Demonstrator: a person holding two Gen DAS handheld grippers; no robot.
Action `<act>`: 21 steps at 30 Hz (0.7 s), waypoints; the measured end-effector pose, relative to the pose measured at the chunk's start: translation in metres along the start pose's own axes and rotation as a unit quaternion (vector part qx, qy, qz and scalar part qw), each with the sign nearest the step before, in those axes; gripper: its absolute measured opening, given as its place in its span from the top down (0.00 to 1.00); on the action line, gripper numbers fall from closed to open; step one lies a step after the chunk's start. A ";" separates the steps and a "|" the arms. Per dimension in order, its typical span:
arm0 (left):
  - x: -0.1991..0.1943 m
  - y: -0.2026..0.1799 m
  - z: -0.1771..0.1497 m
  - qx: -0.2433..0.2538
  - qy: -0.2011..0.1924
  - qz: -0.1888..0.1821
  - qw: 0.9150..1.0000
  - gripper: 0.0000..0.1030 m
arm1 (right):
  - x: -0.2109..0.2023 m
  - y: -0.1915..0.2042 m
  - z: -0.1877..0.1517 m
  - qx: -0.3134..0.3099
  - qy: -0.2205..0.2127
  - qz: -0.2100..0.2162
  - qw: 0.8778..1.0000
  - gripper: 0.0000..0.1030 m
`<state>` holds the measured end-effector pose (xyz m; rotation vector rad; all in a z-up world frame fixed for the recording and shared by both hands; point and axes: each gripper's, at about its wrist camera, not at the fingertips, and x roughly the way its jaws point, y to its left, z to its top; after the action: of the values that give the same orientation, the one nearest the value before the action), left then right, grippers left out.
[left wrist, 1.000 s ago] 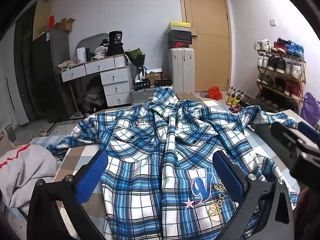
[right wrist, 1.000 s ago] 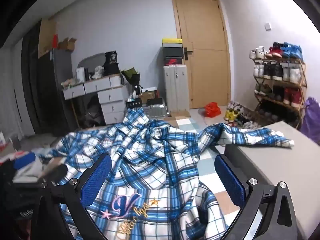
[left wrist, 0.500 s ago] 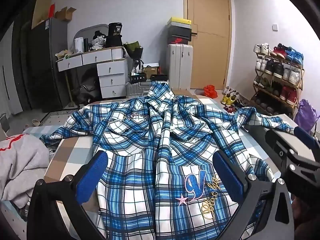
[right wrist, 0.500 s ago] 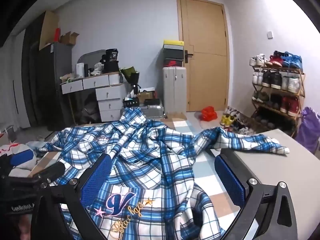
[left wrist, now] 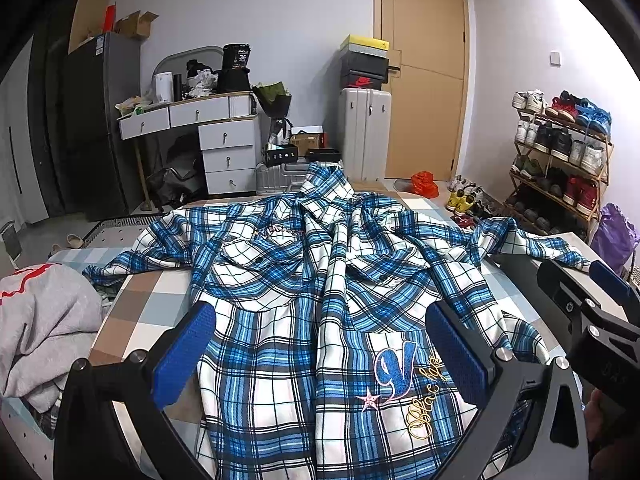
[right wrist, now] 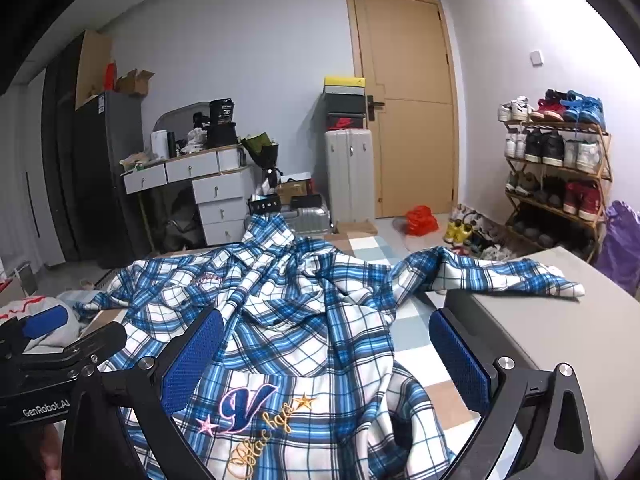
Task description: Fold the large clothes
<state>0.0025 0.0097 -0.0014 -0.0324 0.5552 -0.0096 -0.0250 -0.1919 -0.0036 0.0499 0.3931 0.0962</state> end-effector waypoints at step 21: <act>0.000 0.001 -0.002 -0.003 -0.003 0.007 1.000 0.01 | 0.000 0.001 0.001 0.005 0.005 0.006 1.000 0.00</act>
<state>0.0015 0.0111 -0.0030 -0.0339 0.5502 0.0050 -0.0248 -0.1907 -0.0024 0.0606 0.4031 0.1057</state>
